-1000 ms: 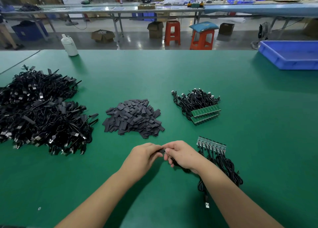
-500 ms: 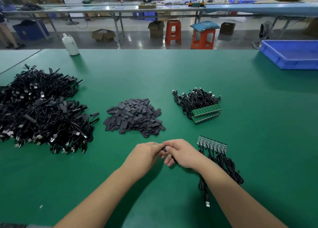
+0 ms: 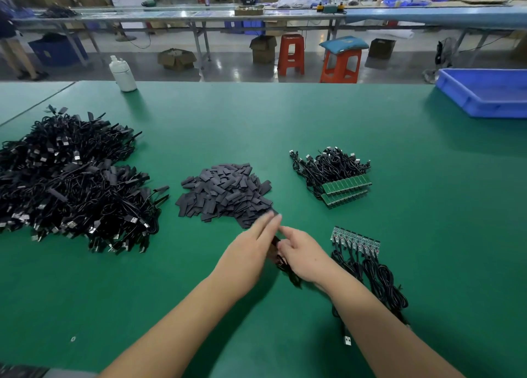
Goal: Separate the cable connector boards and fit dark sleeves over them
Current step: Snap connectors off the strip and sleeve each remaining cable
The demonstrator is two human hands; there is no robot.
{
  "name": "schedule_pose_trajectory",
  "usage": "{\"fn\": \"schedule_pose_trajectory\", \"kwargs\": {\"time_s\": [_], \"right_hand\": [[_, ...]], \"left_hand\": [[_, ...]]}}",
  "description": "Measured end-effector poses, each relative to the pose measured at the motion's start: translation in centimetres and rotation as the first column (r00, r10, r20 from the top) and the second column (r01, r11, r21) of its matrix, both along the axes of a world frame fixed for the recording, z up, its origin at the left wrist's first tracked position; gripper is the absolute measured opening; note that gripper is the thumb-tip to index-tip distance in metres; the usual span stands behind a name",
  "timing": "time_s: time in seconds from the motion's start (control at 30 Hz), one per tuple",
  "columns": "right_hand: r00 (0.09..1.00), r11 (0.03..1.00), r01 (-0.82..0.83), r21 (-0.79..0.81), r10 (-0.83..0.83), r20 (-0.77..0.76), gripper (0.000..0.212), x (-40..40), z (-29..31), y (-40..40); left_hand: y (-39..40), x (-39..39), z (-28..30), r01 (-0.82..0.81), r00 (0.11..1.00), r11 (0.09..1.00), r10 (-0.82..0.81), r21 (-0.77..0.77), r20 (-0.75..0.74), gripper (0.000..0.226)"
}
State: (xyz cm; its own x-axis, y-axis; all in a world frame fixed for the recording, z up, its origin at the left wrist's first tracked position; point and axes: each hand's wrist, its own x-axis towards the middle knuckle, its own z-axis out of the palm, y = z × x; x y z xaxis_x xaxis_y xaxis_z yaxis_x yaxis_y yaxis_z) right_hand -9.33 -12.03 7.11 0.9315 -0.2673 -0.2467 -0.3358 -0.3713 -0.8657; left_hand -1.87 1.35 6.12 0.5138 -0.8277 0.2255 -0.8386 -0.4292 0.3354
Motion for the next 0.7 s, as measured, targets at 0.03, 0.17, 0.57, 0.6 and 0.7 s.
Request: {"fn": "schedule_pose_trajectory", "kwargs": {"time_s": [0.03,0.17,0.57,0.6,0.7], "right_hand": [[0.998,0.992,0.052,0.117,-0.055,0.025,0.038,0.0,0.1,0.1],[0.903,0.544,0.227,0.808,-0.428,0.035,0.023,1.1,0.9,0.0],[0.973,0.699,0.153,-0.699,-0.228,-0.015,0.039,0.5,0.0,-7.7],[0.964,0.643,0.093,-0.760,-0.250,-0.094,0.042,-0.1,-0.3,-9.1],[0.891,0.665,-0.054,-0.745,-0.305,-0.337,0.050,-1.5,-1.3,-11.9]], "left_hand": [[-0.2,0.0,0.2,-0.072,0.992,0.989,0.057,-0.131,-0.110,0.079],[-0.6,-0.6,1.2,-0.490,0.313,0.826,-0.131,-0.278,-0.941,0.038],[6.2,8.6,3.6,-0.616,0.723,0.775,0.485,-0.142,-0.492,0.012],[8.1,10.7,4.2,-0.663,0.724,0.738,0.589,-0.126,-0.359,0.017],[13.4,16.0,5.2,-0.820,0.572,0.571,0.821,0.035,0.001,0.030]]}}
